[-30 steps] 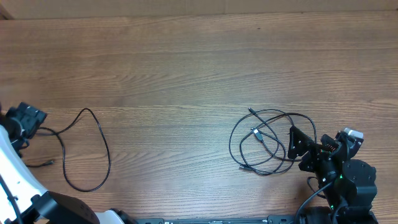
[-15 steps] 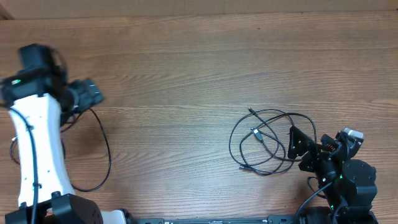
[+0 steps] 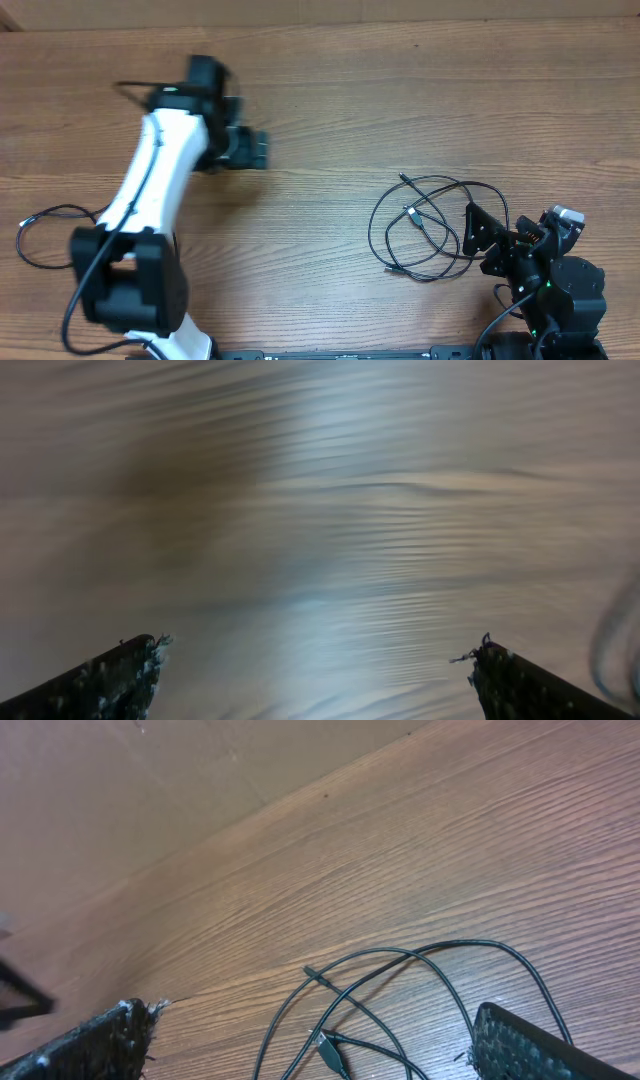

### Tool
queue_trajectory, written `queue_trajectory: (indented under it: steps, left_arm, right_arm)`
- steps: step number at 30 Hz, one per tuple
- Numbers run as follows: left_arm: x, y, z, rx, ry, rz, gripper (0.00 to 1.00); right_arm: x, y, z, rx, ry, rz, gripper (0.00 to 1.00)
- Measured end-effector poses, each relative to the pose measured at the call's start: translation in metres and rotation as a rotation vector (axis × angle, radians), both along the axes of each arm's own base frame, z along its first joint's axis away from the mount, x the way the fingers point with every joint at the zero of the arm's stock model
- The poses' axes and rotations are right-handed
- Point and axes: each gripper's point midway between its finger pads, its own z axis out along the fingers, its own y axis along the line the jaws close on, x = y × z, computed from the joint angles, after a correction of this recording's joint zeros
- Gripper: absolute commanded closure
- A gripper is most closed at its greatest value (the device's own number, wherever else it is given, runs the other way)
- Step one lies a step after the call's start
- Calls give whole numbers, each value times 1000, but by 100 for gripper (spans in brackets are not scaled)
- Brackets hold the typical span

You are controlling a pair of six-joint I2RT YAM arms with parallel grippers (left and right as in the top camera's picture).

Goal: Untangle cables

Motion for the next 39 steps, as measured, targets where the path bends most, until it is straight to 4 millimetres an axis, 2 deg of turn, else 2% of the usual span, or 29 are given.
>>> queue_trajectory:
  steps: [3,7,12,17,21,23,34,39]
  left_arm:
    - [1,-55,-10,-68,-24,-162,0]
    - [-9,-114,-27,-119,-27,-318,0]
    - [-26,-173,-54,-142,-30,-474,0]
    - [-43,-219,-73,-156,-56,-588,0]
    - [-47,-241,-73,-171,-100,-635,0]
    - [-43,-246,-72,-157,-138,-642,0]
    - [-17,-238,-74,-37,-246,-614,4]
    - [-12,-239,-85,-24,-251,-611,5]
  right_arm:
    - [0,0,0,-1,0,0,0]
    - [0,0,0,0,0,0,0]
    - [0,0,0,-1,0,0,0]
    - [0,0,0,0,2,0,0]
    - [-1,0,-2,-1,11,1,0]
    - [-2,0,-4,-1,16,0,0]
    - [-3,0,-7,-2,30,0,0]
    - [-3,0,-7,-1,32,1,0]
